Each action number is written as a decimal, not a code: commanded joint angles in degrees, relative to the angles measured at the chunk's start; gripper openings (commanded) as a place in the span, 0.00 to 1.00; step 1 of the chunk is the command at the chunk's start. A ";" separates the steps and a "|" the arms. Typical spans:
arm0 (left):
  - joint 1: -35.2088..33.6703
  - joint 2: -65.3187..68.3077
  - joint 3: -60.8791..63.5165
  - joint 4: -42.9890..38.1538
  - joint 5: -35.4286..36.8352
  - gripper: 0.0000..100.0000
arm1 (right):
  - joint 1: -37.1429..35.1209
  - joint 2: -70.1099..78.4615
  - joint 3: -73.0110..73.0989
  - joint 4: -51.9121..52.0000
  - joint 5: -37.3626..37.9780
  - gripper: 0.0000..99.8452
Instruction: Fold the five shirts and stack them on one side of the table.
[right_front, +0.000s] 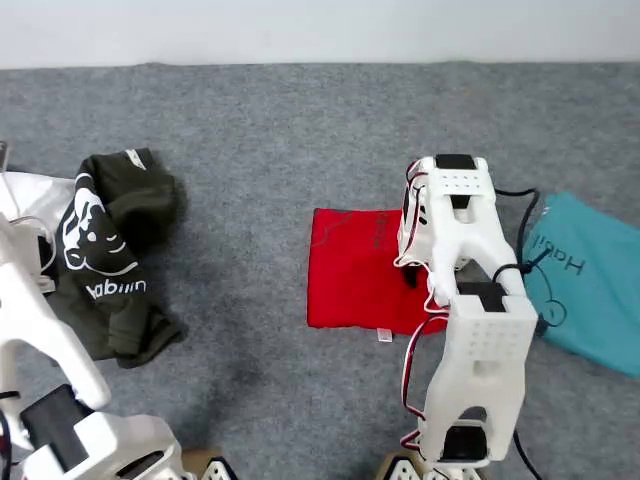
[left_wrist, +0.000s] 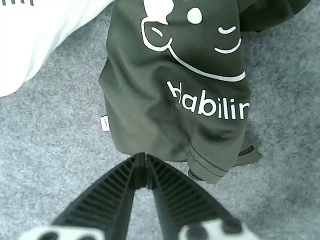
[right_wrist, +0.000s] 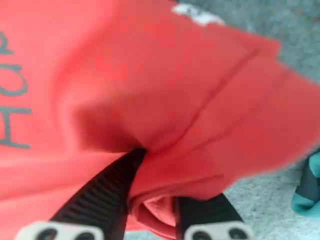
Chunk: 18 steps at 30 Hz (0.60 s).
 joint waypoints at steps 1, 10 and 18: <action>0.00 -3.16 -0.13 1.23 -0.62 0.00 | 1.80 -0.40 -3.43 5.67 0.97 0.01; 0.00 -3.16 -0.13 1.23 -0.62 0.00 | 11.21 -2.15 -15.47 10.07 20.84 0.01; 0.00 -3.16 -0.13 1.23 -0.62 0.00 | 8.31 4.70 -28.57 1.10 48.88 0.01</action>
